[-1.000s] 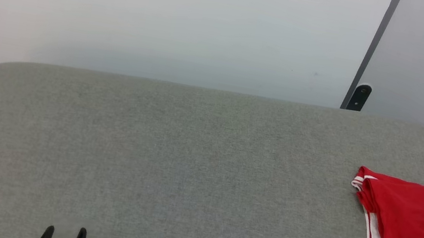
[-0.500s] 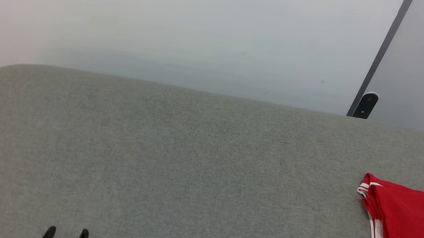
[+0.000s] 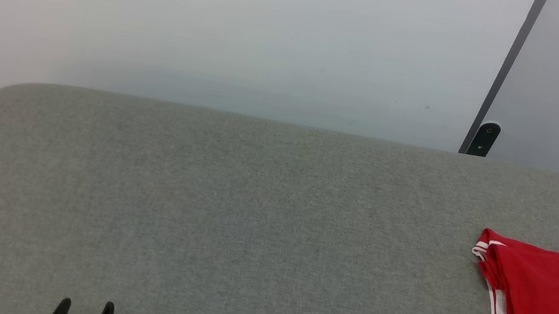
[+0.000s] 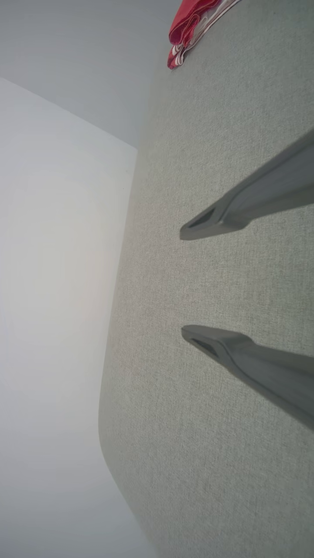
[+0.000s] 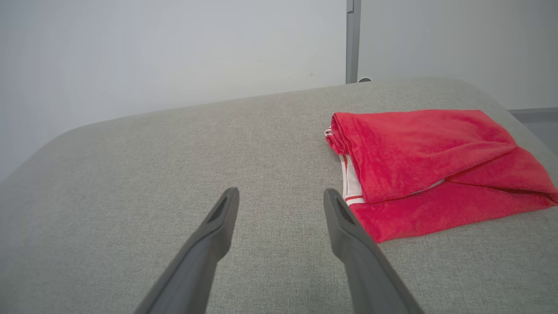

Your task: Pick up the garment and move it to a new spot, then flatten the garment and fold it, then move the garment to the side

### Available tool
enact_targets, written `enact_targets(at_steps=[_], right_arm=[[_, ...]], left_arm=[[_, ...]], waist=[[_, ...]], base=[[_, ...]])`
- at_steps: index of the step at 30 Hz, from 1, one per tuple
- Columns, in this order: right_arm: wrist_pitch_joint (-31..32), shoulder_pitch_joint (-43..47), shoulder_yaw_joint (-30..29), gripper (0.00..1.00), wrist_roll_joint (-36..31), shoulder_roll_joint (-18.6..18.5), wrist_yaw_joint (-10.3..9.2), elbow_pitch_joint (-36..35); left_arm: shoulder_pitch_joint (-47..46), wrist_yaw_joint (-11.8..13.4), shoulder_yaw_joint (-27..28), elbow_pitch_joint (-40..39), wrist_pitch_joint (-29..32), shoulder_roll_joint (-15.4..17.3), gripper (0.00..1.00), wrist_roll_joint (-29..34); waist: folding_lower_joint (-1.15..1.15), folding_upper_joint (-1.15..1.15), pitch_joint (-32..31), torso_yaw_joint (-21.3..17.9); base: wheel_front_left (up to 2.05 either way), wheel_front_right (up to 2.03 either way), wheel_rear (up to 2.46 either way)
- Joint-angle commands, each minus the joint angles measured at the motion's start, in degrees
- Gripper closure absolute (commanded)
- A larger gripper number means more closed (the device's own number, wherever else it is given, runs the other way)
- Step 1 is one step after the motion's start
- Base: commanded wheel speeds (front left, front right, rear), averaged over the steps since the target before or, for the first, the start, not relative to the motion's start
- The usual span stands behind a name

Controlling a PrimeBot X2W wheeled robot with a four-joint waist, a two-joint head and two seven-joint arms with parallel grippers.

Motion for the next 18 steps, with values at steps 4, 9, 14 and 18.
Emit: enact_targets(at_steps=[4,9,14,18], right_arm=[[-0.3,0.2,0.4,0.00,0.1,0.2,-0.08,-0.4],[0.0,0.0,0.6,1.00,0.2,0.3,0.01,0.5],[-0.1,-0.5,0.6,1.00,2.3,1.1,0.01,3.0],[-0.4,-1.9,0.3,1.00,7.1,1.4,0.01,4.2]], left_arm=[[0.0,0.2,0.0,0.0,-0.2,0.3,0.00,-0.4],[0.0,0.1,-0.2,0.7,-0.2,0.0,1.00,-0.4],[-0.6,-0.1,-0.2,2.8,0.4,-0.7,1.00,-2.7],[-2.2,-0.4,0.4,3.6,1.8,-1.1,1.00,-7.7]], waist=[[0.00,0.00,0.1,0.0],[0.00,0.00,0.2,0.0],[0.00,0.00,0.3,0.0],[0.00,0.00,0.5,-0.1]], base=[[0.00,0.00,0.00],[0.00,0.00,0.00],[0.00,0.00,0.00],[0.00,0.00,0.00]])
